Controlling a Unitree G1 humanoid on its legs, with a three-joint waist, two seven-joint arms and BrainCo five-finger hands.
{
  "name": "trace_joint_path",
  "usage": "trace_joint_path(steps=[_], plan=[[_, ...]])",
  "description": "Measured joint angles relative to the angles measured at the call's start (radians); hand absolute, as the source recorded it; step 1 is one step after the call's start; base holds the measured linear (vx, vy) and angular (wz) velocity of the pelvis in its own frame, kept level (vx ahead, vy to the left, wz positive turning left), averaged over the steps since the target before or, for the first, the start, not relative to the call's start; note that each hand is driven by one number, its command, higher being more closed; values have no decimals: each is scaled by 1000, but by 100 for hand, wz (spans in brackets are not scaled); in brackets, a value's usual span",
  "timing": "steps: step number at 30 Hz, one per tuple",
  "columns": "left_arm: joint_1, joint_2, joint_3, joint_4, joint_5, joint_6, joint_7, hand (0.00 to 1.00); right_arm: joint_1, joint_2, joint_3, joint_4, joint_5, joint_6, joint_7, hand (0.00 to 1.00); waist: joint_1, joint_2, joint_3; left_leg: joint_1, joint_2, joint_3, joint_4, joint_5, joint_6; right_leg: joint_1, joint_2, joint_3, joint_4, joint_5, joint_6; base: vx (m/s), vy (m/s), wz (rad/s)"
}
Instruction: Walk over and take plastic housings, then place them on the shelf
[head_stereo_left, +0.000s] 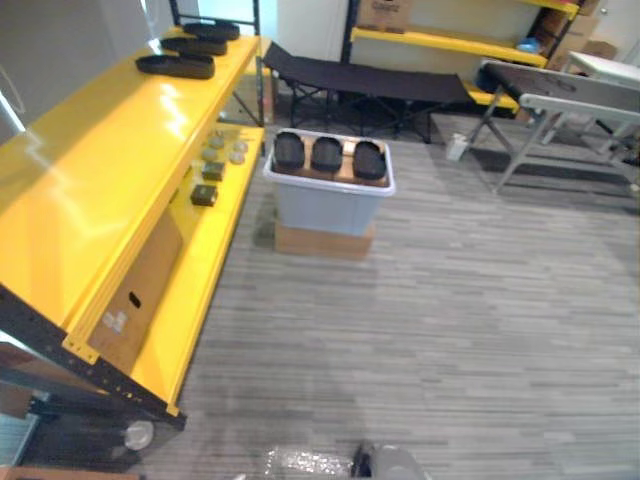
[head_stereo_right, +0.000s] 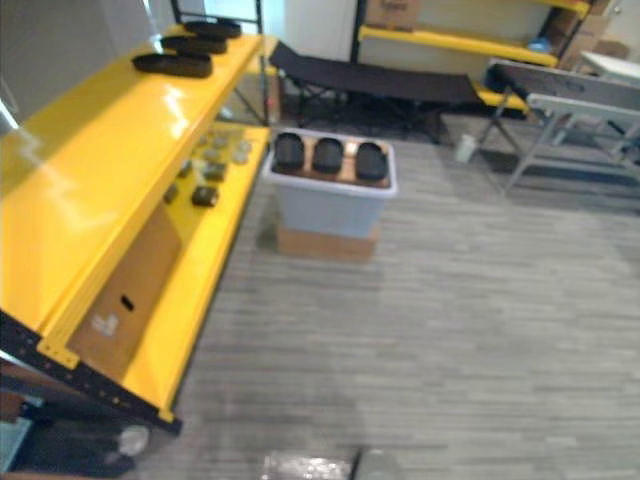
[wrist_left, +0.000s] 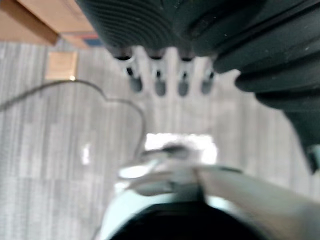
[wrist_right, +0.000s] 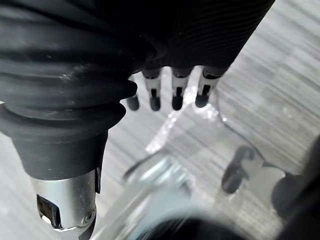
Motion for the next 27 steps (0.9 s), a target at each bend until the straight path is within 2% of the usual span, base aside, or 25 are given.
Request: trace_joint_path(steps=[2,3,4,5,6,7,8,9,10,11,13,14,15,16,17,18,19,20,21,22,23,24,25,26,27], plan=[[4,-5,30,-17,-21,0,3,0,42,14,-5,-5,-25,24,-2,0,-1,1,-1,29,7,-4,48,-81,-39,-7,1,2,34,8,-18,344,-126,3],[4,-5,34,-23,-32,0,5,0,47,14,-5,-5,-26,30,-3,0,-2,1,-1,31,10,-6,69,-107,-45,-12,2,3,55,4,-27,319,-156,2],[4,-18,57,-41,-70,-1,23,0,48,7,-13,-2,-26,40,-3,0,-9,23,-4,26,39,-8,117,-161,-55,-41,8,5,138,30,-66,426,-227,9],[11,-36,77,-51,-116,-2,42,0,53,-13,-18,-3,-26,56,11,0,-24,55,-25,29,94,-9,144,-203,-79,-61,42,-2,217,18,-83,446,-249,17],[25,-43,86,-53,-136,-2,46,0,58,-17,-17,-2,-27,61,14,0,-30,67,-41,27,121,-11,175,-211,-103,-55,68,-5,227,7,-97,532,-264,15],[25,-52,106,-57,-157,-3,47,0,56,-32,-9,2,-50,66,23,0,-26,75,-50,-23,158,-15,311,-219,-120,-50,96,-20,254,-44,-119,537,-311,5],[21,-46,135,-66,-179,-12,50,0,51,-35,5,16,-57,65,21,0,-18,74,-45,-150,207,-33,608,-155,-117,-21,114,-27,256,-75,-137,652,-382,-1],[21,-50,137,-66,-189,-20,55,0,47,-49,18,24,-69,56,14,0,-16,90,-23,-256,274,-21,864,-100,-95,63,147,-32,211,-84,-143,509,-334,-2],[23,-55,139,-64,-191,-24,55,0,41,-56,21,26,-83,43,7,0,-16,98,-9,-291,289,-11,944,-103,-88,116,160,-33,174,-85,-144,633,-296,-3],[27,-64,141,-63,-197,-30,54,0,24,-72,20,37,-86,11,-4,0,-15,94,8,-348,277,-1,977,-110,-77,208,161,-31,108,-84,-144,609,-216,-10],[27,-68,135,-68,-196,-40,54,0,-14,-85,20,32,-85,-39,-5,0,0,96,8,-423,204,17,840,-113,-72,296,145,-17,23,-78,-133,475,-105,-27],[29,-77,136,-71,-196,-47,54,0,-50,-86,19,16,-83,-71,-4,0,15,96,8,-466,155,35,687,-106,-73,330,132,1,-19,-74,-127,344,9,-43],[29,-78,138,-70,-195,-50,53,0,-90,-85,17,-5,-82,-94,-5,0,26,97,8,-501,105,36,493,-59,-69,357,123,8,-60,-74,-119,495,43,-37],[29,-78,140,-69,-194,-53,53,0,-103,-81,15,-21,-82,-102,-5,0,33,96,9,-508,82,34,387,-23,-68,371,119,11,-77,-76,-113,396,91,-13],[35,-81,145,-66,-191,-62,52,0,-123,-75,3,-38,-81,-112,-5,0,44,99,11,-515,51,28,189,52,-70,407,117,9,-106,-87,-96,402,112,2],[39,-88,146,-65,-186,-66,52,0,-125,-74,3,-51,-78,-117,-4,0,54,104,14,-516,44,31,107,81,-76,437,120,5,-119,-103,-80,436,151,7],[48,-89,149,-65,-175,-70,46,0,-124,-70,5,-57,-63,-123,-3,0,69,99,17,-516,46,53,105,141,-52,476,116,3,-117,-140,-59,469,190,11],[53,-83,150,-65,-153,-69,37,0,-129,-59,8,-58,-61,-123,-3,0,78,73,18,-513,31,82,123,193,-24,491,94,3,-99,-176,-57,475,196,14],[53,-74,152,-65,-142,-70,35,0,-132,-51,8,-60,-62,-124,-3,0,81,59,18,-514,20,99,132,208,-2,492,76,1,-78,-202,-59,508,183,27],[51,-63,167,-64,-136,-79,32,0,-143,-44,11,-55,-63,-125,-5,0,78,31,28,-511,-3,103,147,212,13,489,50,5,-27,-222,-77,502,162,37],[44,-58,166,-65,-121,-89,32,0,-154,-44,27,-51,-64,-125,-7,0,75,13,35,-512,-25,93,151,218,49,458,30,20,47,-214,-86,503,171,37],[43,-57,166,-66,-107,-90,32,0,-157,-43,34,-48,-65,-124,-7,0,74,10,36,-509,-33,87,157,221,74,436,21,34,104,-210,-87,580,243,27],[42,-49,169,-65,-100,-92,33,0,-165,-36,42,-36,-69,-123,-5,0,75,4,40,-479,-42,88,153,225,111,380,-7,60,271,-187,-49,488,211,14],[41,-41,167,-65,-101,-93,39,0,-174,-24,43,-21,-83,-120,2,0,75,-9,50,-431,-53,86,133,205,120,326,-41,68,432,-157,14,568,222,8],[33,-34,161,-66,-103,-102,47,0,-183,-13,40,-25,-107,-135,9,0,75,-17,65,-368,-55,79,115,183,109,263,-59,80,589,-180,7,353,113,3]])
